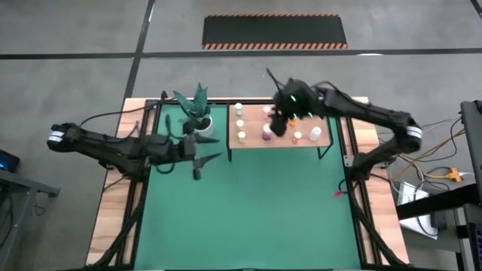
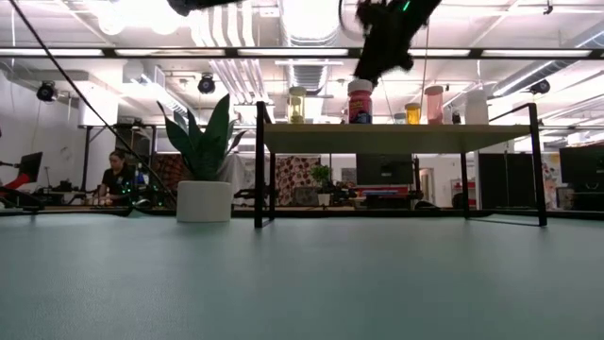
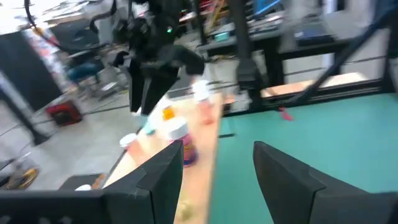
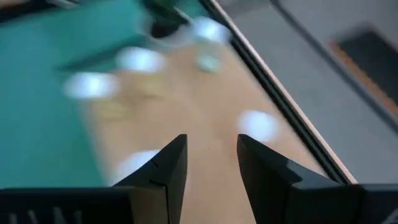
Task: Pick and place medicine bottles onto shelf by color
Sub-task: Return to Home Position
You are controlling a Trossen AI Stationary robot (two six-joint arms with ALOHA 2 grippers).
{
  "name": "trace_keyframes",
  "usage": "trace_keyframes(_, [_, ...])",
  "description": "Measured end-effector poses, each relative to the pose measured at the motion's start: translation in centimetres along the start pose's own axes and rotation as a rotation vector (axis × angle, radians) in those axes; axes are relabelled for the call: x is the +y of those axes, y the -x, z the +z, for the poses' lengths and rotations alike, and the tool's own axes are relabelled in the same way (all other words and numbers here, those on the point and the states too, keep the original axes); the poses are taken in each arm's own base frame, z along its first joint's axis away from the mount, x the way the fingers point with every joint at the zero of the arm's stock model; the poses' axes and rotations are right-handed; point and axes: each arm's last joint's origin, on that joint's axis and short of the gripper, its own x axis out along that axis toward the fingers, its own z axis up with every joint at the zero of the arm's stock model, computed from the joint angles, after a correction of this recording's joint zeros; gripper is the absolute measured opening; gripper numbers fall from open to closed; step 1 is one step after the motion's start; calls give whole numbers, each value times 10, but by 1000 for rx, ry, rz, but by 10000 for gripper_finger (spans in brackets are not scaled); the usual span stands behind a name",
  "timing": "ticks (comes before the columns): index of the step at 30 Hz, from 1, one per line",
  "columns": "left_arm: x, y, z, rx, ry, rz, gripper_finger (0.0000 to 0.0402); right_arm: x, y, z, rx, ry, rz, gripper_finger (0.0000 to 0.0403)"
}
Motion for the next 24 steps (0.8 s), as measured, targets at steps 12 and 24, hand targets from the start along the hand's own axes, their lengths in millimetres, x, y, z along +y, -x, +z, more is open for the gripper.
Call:
trace_keyframes(12, [-30, 70, -15, -109, -53, -252, 178, 105, 74, -106, -473, 345, 217, 106])
trace_keyframes(24, [-24, 76, -58, -234, -36, -164, 178, 104, 44, -166, -801, 465, 402, 62])
